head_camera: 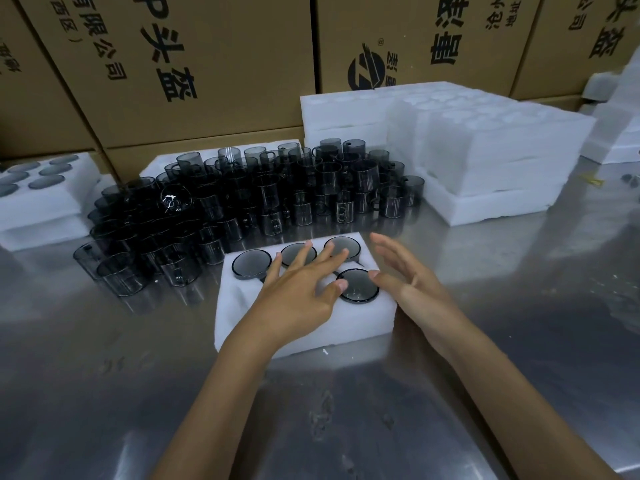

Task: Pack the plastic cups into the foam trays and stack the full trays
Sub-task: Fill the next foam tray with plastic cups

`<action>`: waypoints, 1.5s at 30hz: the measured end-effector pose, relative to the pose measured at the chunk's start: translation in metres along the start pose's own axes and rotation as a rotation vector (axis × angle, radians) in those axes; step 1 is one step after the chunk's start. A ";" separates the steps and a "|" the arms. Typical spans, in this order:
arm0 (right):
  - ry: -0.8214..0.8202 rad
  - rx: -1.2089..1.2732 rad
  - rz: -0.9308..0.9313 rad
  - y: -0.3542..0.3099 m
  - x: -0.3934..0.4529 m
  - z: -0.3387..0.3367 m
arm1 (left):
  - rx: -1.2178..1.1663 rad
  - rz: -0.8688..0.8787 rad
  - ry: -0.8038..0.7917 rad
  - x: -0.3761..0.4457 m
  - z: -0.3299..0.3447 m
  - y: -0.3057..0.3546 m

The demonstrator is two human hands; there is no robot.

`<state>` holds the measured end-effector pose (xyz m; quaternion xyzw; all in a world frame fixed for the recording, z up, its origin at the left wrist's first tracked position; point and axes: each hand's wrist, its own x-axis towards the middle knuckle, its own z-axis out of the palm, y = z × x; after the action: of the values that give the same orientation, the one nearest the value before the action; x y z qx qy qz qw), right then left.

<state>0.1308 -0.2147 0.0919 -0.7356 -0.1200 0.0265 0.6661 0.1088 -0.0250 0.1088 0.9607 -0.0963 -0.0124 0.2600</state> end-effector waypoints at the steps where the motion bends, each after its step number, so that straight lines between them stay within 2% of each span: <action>1: 0.002 -0.008 -0.004 0.001 0.000 0.001 | 0.020 -0.006 -0.010 0.000 0.000 0.001; 9: 0.023 0.082 -0.002 0.019 0.003 0.006 | 0.180 0.051 0.001 -0.008 0.003 0.001; 13: 0.196 0.059 0.046 0.021 0.027 0.002 | 0.053 0.074 0.008 -0.007 -0.005 0.001; 18: 0.419 -0.173 0.003 0.030 0.068 -0.009 | 0.018 0.041 0.075 0.015 -0.025 0.000; 21: 0.490 -0.182 -0.026 0.038 0.076 -0.014 | 0.083 0.027 -0.010 0.027 -0.017 0.007; 23: 0.460 -0.220 -0.065 0.042 0.078 -0.015 | 0.168 0.011 -0.052 0.031 -0.005 0.010; 27: 0.385 -0.339 -0.132 0.044 0.084 -0.013 | 0.248 0.008 -0.027 0.036 0.005 0.006; 33: 0.429 -0.516 -0.210 0.027 0.129 -0.013 | 0.243 0.049 -0.054 0.045 -0.001 -0.004; 40: 0.346 -0.570 -0.106 0.005 0.207 -0.017 | 0.229 0.010 0.028 0.062 0.004 -0.004; 45: 0.367 -0.615 -0.060 0.011 0.230 -0.017 | 0.195 0.017 0.080 0.064 0.005 -0.005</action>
<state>0.3583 -0.1837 0.1111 -0.8904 -0.0222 -0.1628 0.4245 0.1722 -0.0354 0.1031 0.9803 -0.0945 0.0377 0.1692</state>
